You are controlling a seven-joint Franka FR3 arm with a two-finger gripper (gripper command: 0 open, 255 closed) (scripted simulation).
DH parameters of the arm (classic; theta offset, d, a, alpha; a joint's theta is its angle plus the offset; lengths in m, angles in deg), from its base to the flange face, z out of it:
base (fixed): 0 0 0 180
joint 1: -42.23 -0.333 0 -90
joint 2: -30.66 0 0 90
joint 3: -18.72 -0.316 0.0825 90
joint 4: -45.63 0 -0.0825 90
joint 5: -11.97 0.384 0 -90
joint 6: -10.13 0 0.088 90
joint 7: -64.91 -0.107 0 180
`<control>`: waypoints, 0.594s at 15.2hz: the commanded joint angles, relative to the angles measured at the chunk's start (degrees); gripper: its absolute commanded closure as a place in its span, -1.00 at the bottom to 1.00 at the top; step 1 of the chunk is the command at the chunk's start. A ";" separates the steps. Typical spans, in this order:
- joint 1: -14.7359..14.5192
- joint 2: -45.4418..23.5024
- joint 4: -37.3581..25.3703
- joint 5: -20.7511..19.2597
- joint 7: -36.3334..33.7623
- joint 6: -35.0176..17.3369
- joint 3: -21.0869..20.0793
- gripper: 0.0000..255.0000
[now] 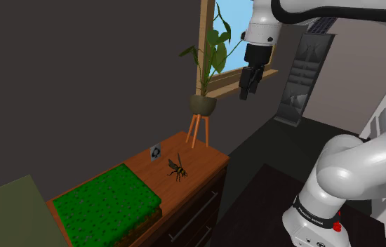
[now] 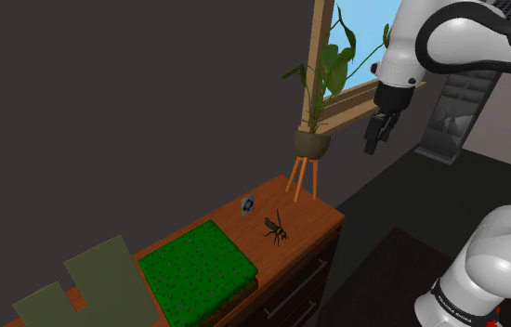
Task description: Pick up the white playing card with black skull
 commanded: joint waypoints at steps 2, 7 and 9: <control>0.00 -1.44 0.27 0.29 -0.75 -1.58 -0.63 -1.00; 0.13 -9.52 0.44 1.31 -4.47 -9.20 -3.73 -1.00; 0.18 -13.13 -0.03 1.45 -6.00 -12.08 -4.88 -1.00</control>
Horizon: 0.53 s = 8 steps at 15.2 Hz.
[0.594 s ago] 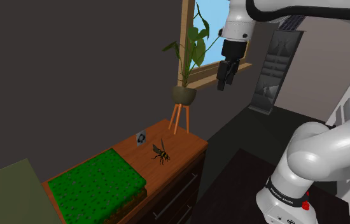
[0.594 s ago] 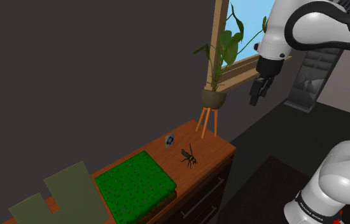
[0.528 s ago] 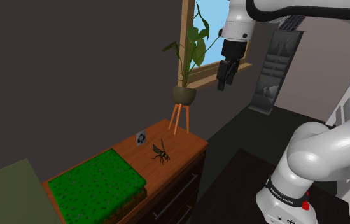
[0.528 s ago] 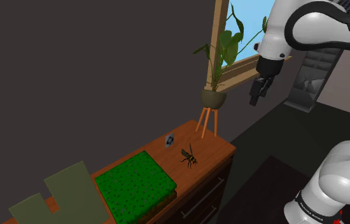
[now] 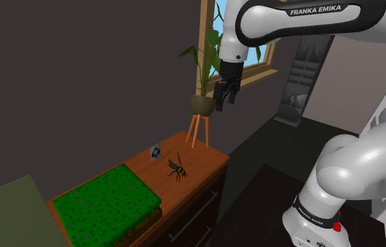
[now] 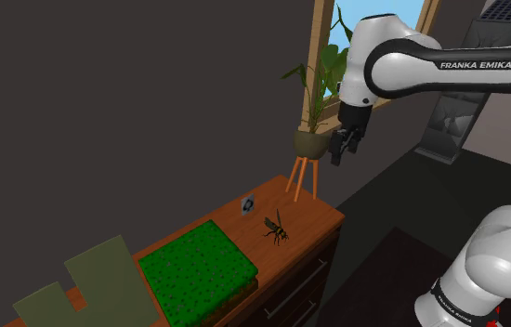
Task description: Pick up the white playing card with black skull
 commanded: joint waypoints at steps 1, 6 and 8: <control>0.08 -4.00 -0.33 0.14 -1.66 -3.48 -1.29 -1.00; 0.32 -13.98 -3.24 -0.49 -5.70 -9.81 -3.92 -1.00; 0.38 -18.20 -4.93 -1.10 -7.42 -12.00 -4.82 -1.00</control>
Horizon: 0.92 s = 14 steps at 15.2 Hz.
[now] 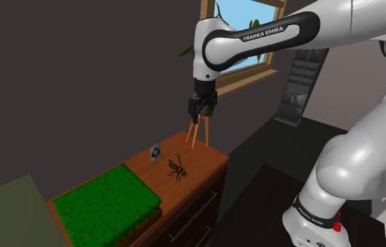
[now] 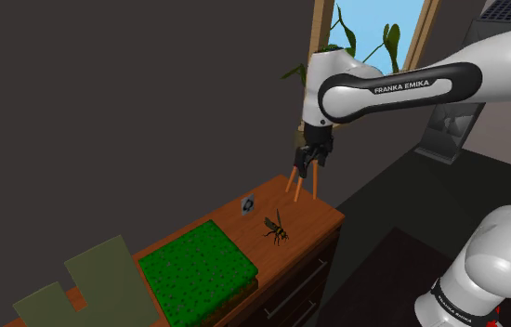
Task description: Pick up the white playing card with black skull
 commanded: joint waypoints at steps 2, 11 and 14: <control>0.09 -7.19 -3.27 -1.20 -2.80 -3.43 -1.38 -1.00; -1.31 -27.58 -16.04 -6.55 -10.81 -9.00 -2.86 -1.00; -2.39 -34.58 -21.77 -8.38 -13.10 -9.56 -2.55 -1.00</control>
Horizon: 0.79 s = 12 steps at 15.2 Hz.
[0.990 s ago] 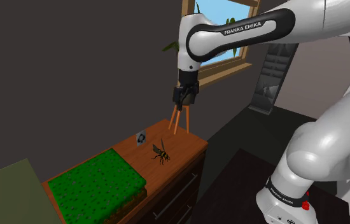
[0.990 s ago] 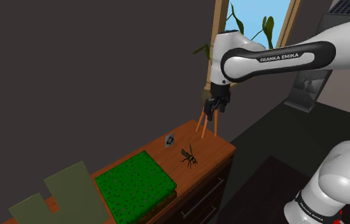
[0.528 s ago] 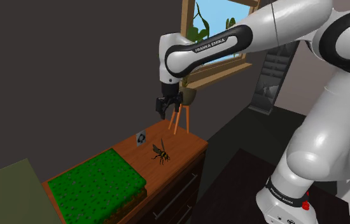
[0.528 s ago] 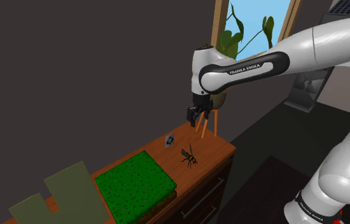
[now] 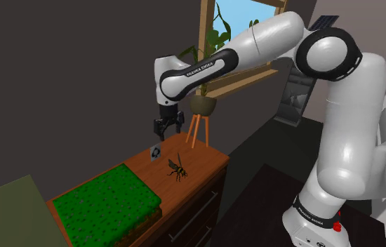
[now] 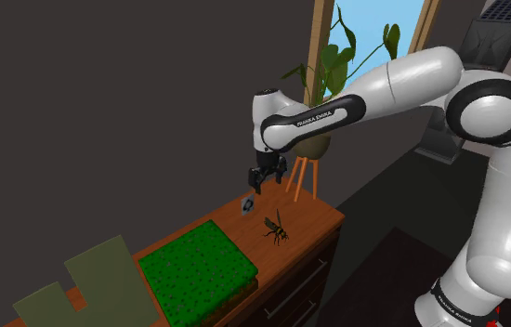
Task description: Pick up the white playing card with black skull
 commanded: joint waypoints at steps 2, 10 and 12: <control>-1.19 -7.43 -6.47 -1.78 -2.07 -0.25 0.53 -1.00; -4.05 -22.24 -20.86 -4.16 -4.91 0.44 2.14 -1.00; -4.11 -23.00 -20.52 -4.32 -4.97 -0.66 2.26 -1.00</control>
